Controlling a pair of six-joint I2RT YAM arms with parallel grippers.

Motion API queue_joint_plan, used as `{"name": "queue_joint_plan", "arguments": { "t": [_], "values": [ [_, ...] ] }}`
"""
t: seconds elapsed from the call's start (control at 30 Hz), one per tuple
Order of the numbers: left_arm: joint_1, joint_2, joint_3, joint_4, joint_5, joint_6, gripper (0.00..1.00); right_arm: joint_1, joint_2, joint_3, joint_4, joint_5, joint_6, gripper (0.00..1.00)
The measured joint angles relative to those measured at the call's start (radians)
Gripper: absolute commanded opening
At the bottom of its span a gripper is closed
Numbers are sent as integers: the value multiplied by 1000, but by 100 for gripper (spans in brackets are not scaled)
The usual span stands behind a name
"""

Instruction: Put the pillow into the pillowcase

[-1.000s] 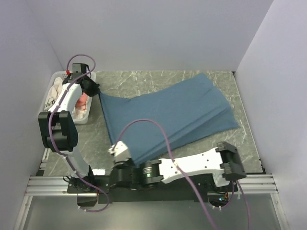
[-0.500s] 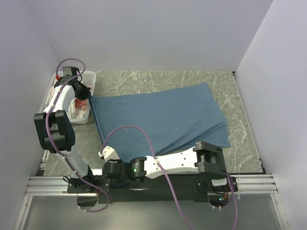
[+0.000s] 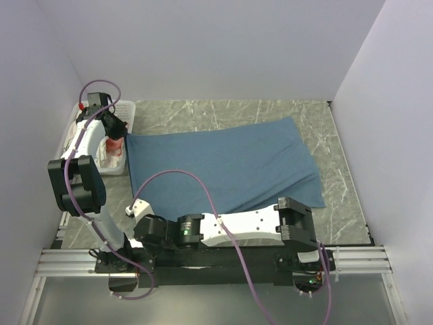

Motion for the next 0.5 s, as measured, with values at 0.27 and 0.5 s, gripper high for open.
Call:
{"name": "queue_joint_plan", "arguments": {
  "t": [0.27,0.5],
  "values": [
    [1,0,2,33,0,30,47,-5,16,53,-19,-46,-25,40],
    [8,-16,7,71,9,41,95,18,16,54,-56,-63,-38,78]
  ]
}}
